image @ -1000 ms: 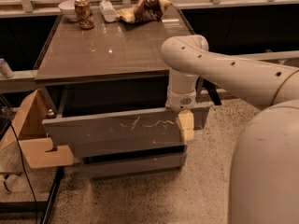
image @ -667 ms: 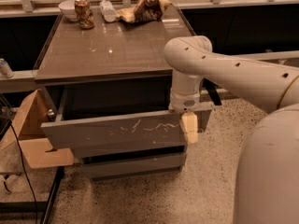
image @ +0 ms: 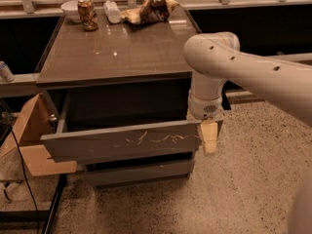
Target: Open top drawer
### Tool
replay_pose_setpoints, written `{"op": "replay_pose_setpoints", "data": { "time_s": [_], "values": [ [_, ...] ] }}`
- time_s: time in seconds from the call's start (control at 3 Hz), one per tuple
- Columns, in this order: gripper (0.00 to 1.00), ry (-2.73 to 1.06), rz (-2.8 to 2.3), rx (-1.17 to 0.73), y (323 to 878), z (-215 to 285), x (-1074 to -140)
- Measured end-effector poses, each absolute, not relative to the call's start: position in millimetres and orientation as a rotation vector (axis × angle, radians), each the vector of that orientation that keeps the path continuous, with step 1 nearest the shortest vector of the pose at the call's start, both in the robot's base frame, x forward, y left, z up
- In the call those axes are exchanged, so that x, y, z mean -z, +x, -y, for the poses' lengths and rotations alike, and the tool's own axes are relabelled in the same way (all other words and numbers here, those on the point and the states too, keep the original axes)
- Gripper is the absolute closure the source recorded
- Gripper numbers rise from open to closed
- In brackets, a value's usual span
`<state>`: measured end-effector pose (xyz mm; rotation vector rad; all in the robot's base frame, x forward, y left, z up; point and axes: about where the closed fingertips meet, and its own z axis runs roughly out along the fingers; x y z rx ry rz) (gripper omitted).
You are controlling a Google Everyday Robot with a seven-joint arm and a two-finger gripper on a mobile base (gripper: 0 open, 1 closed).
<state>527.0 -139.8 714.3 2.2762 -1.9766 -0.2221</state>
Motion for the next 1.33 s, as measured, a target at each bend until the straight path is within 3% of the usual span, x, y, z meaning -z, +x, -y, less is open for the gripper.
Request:
{"op": "replay_pose_setpoints", "data": {
  "time_s": [0.33, 1.0, 1.33],
  "values": [
    [0.47, 2.471, 2.124, -0.030, 565.1, 121.9, -762.7],
    [0.99, 2.685, 2.213, -0.312, 628.9, 78.0, -797.5],
    [1.00, 2.721, 2.240, -0.339, 645.9, 64.9, -786.7]
  ]
}}
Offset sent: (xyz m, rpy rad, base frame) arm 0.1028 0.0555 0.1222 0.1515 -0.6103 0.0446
